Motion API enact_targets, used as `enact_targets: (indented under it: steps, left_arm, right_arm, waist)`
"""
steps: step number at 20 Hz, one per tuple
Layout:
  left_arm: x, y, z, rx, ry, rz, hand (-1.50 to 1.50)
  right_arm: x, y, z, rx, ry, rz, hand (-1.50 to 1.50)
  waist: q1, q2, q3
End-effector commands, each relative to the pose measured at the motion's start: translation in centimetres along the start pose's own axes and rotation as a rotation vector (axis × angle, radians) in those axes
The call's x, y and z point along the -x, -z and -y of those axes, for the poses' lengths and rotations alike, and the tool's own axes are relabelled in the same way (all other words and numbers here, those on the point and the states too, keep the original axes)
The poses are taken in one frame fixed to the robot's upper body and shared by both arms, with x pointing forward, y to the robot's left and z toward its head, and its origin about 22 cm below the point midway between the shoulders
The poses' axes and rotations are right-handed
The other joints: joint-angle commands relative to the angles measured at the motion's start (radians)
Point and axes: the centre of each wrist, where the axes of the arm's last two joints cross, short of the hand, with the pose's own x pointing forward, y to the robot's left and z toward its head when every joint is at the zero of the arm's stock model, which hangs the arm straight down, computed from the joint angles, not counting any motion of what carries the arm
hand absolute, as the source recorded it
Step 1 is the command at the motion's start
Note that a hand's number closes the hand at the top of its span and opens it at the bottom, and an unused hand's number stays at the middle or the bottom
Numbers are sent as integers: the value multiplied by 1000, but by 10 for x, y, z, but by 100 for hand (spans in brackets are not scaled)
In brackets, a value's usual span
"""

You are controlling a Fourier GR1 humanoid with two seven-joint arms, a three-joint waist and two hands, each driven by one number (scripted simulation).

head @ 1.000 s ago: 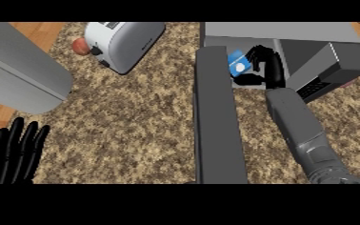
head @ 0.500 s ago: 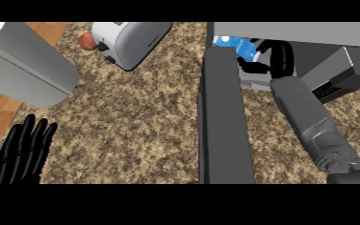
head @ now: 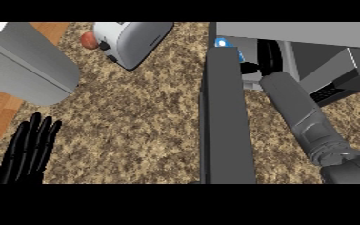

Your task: Pick up the milk, place it into the microwave and close the microwave

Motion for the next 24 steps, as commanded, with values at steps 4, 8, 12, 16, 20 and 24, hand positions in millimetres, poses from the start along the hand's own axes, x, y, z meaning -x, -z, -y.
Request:
enact_targets:
  steps: [4,8,12,16,20,24]
  left_arm:
    - [4,-10,5,21,-2,-15,-150]
    - [-3,-6,2,2,27,-2,-150]
    - [-2,-2,-4,23,34,-6,-150]
    - [3,-6,7,17,34,3,-150]
    - [-5,-8,8,17,30,2,-150]
    - [-4,-10,15,-1,33,-8,-150]
  right_arm:
    - [-12,4,-6,33,26,-2,-150]
    - [-4,5,3,65,36,-8,-150]
    - [0,4,6,102,56,-33,-150]
    - [-4,11,11,142,54,-10,-150]
    - [8,11,25,181,52,0,-150]
    - [27,11,48,208,74,-19,-150]
  waist:
    - [6,-2,0]
    - [-17,-6,0]
    - [-19,-2,0]
    - [-28,-9,0]
    - [-28,-9,0]
    - [-35,-11,0]
